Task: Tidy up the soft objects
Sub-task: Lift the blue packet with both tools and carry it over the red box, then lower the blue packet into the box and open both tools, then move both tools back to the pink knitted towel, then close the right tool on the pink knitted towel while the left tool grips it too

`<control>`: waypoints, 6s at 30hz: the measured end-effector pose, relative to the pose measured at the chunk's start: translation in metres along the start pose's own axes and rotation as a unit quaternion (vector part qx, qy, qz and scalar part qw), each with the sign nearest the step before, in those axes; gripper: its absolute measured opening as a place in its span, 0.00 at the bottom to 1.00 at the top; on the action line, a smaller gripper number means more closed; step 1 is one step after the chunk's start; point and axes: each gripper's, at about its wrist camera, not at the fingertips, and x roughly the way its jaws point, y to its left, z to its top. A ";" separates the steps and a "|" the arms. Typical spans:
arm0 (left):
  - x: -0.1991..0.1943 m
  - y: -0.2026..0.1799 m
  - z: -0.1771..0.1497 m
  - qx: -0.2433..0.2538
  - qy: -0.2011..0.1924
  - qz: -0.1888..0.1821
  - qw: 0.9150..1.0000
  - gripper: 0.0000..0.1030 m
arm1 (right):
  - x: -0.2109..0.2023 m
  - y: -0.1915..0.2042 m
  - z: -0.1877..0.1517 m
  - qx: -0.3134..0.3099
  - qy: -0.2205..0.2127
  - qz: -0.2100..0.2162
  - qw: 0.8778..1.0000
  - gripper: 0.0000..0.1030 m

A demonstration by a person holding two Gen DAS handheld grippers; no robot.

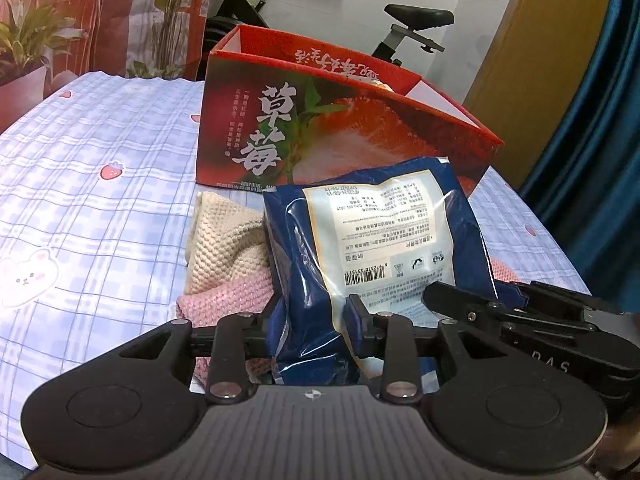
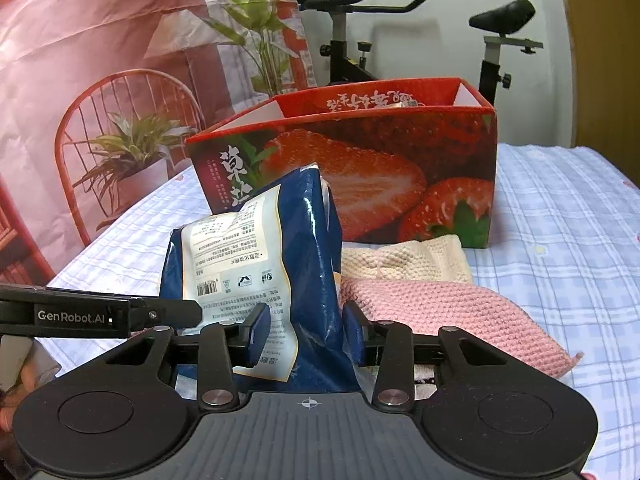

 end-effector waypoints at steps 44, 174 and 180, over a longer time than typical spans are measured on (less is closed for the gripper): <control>-0.007 -0.028 0.157 0.074 -0.133 -0.056 0.987 0.30 | -0.003 0.000 0.139 -0.112 -0.112 -0.014 0.987 0.23; 0.000 0.033 -0.019 -0.040 -0.021 0.042 0.998 0.58 | 0.006 -0.051 -0.024 0.039 -0.029 -0.073 0.996 0.66; 0.000 0.032 -0.019 -0.039 -0.021 0.042 0.998 0.58 | 0.004 -0.043 -0.023 0.021 -0.026 -0.059 0.998 0.48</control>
